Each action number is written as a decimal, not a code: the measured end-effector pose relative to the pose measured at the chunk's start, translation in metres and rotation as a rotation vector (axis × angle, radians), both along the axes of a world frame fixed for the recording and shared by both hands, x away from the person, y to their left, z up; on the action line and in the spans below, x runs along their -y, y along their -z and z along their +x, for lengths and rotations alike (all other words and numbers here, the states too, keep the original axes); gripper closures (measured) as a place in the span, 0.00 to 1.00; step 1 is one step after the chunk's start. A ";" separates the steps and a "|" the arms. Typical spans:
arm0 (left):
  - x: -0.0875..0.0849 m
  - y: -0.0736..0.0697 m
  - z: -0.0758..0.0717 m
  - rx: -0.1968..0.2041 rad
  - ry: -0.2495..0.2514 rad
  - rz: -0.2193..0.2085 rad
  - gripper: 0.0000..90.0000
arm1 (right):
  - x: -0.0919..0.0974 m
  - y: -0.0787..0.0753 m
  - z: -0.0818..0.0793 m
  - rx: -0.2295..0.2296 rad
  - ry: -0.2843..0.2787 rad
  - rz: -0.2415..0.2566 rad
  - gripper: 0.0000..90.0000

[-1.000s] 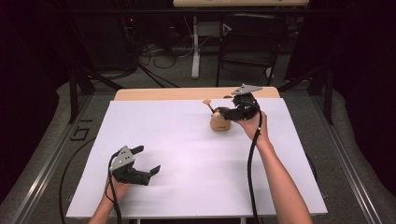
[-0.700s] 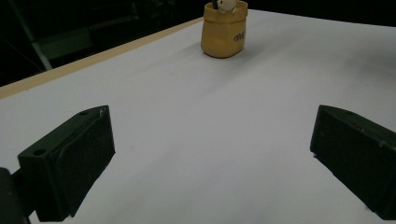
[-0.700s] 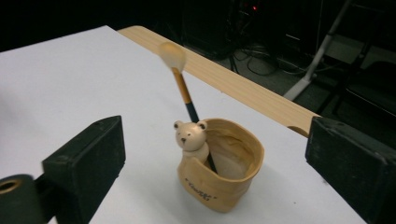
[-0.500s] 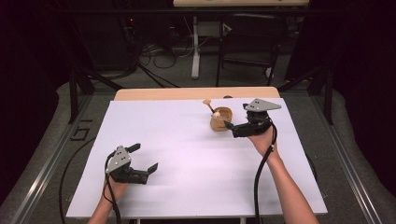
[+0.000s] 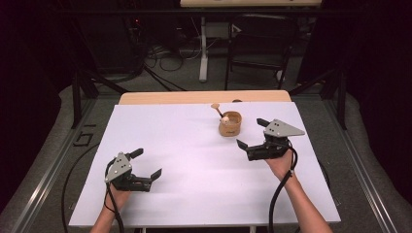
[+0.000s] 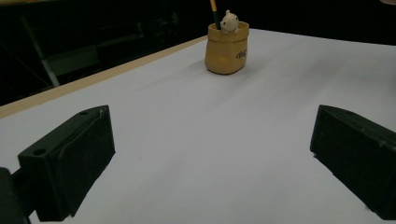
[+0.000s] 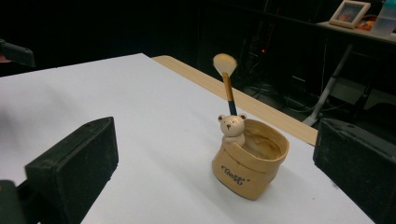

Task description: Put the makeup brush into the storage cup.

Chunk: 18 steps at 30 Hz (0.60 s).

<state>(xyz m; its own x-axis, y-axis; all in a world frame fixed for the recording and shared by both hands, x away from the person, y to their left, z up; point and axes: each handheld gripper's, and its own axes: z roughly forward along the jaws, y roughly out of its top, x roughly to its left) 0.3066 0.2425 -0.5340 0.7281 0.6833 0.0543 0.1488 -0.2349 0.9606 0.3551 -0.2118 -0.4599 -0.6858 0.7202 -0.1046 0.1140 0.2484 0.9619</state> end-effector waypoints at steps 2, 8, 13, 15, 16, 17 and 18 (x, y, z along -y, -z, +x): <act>-0.002 0.000 -0.001 0.009 0.004 0.001 0.00 | 0.001 0.002 -0.006 0.011 -0.003 0.006 0.00; -0.006 0.001 -0.004 0.015 -0.003 -0.019 0.00 | 0.005 0.010 -0.023 0.027 -0.002 0.003 0.00; -0.007 0.002 -0.005 0.021 -0.003 -0.020 0.00 | 0.012 0.018 -0.035 0.027 0.000 0.011 0.00; -0.006 0.003 -0.005 0.022 -0.003 -0.019 0.00 | 0.015 0.021 -0.038 0.027 0.011 0.017 0.00; -0.006 0.003 -0.005 0.022 -0.003 -0.018 0.00 | 0.018 0.022 -0.040 0.022 0.016 0.015 0.00; -0.006 0.003 -0.006 0.023 -0.002 -0.017 0.00 | 0.019 0.024 -0.041 0.022 0.018 0.025 0.00; -0.006 0.003 -0.006 0.023 0.000 -0.016 0.00 | 0.020 0.026 -0.042 0.025 0.025 0.026 0.00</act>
